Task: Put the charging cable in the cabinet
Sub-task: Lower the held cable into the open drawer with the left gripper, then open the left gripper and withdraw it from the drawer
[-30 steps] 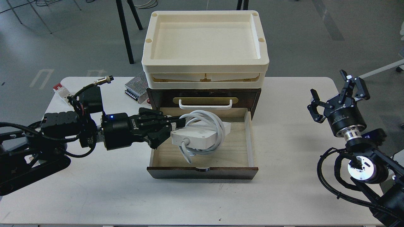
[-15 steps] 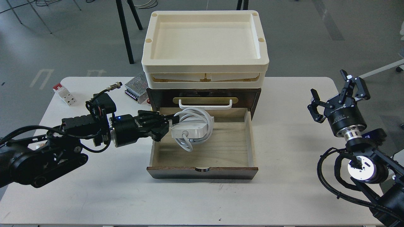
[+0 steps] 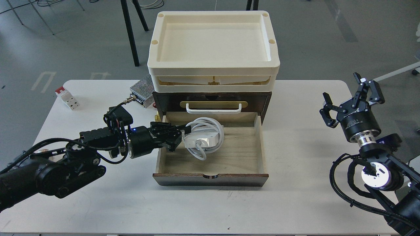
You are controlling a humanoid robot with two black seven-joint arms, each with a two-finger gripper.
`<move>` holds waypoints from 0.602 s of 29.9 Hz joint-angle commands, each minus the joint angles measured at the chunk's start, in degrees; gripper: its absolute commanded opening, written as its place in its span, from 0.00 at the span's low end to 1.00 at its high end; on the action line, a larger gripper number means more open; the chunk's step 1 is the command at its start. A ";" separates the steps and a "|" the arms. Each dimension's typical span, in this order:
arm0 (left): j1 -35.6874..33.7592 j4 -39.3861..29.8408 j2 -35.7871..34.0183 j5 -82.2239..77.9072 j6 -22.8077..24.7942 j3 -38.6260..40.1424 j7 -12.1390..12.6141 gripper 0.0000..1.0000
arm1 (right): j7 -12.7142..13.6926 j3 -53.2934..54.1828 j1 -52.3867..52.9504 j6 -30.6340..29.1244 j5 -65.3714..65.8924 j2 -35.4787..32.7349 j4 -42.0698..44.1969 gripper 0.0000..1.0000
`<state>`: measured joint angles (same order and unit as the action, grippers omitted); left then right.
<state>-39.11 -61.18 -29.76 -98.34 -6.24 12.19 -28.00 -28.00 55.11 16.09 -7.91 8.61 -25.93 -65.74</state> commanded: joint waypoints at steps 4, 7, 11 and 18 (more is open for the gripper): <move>0.17 0.10 0.49 0.08 -0.09 -2.43 0.00 0.21 | 0.00 0.08 0.00 0.00 0.00 0.09 0.00 0.99; 0.17 0.18 1.54 0.08 0.00 -2.52 0.00 0.33 | 0.00 -0.01 0.00 0.00 0.00 0.00 0.00 0.99; 0.17 1.06 2.07 0.43 0.00 -2.52 0.00 0.56 | 0.00 -0.01 0.00 0.00 0.00 0.00 0.00 0.99; -0.62 1.24 2.16 0.70 0.09 -2.26 0.00 0.85 | 0.00 0.08 0.00 0.00 0.00 0.00 0.00 0.99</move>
<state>-39.34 -59.90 -27.54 -97.74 -6.24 9.74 -28.01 -28.00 55.15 16.09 -7.91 8.61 -25.91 -65.74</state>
